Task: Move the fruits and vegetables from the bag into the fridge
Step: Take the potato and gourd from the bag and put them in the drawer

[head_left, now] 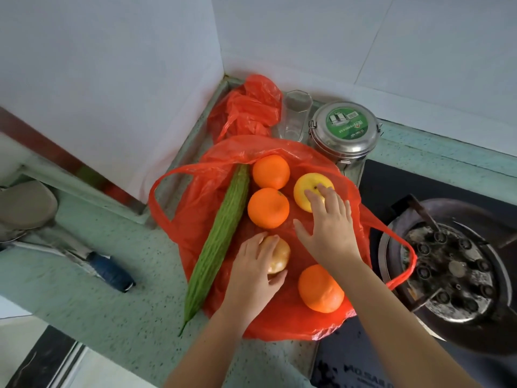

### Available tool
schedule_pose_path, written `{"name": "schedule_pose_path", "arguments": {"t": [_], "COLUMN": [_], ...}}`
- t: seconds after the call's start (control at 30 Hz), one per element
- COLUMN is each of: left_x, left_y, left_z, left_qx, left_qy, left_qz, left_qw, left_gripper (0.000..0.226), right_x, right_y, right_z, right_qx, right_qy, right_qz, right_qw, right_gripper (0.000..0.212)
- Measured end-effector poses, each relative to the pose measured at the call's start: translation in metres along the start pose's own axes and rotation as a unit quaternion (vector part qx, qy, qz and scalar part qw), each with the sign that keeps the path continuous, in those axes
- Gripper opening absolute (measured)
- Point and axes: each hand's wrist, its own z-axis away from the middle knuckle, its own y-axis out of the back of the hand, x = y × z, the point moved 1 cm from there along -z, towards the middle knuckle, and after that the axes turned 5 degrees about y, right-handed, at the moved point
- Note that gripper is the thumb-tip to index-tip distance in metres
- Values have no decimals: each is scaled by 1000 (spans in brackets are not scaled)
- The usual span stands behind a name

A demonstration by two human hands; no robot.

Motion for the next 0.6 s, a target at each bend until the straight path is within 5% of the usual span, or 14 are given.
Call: {"name": "schedule_pose_path", "arguments": {"t": [0.33,0.6], "left_x": [-23,-56], "left_y": [69,103], "left_z": [32,69], "left_qx": [144,182], "left_qy": [134,225], "left_qz": [53,60], "left_qw": [979,955], "left_gripper": [61,64], "right_x": [-69,-104], "right_y": [-29,-64], "right_z": [5,-4], "right_qx": [-48,-156], "right_qy": [165,326], "right_qz": [14,28], "right_qw": [985,932], "right_gripper": [60,64]}}
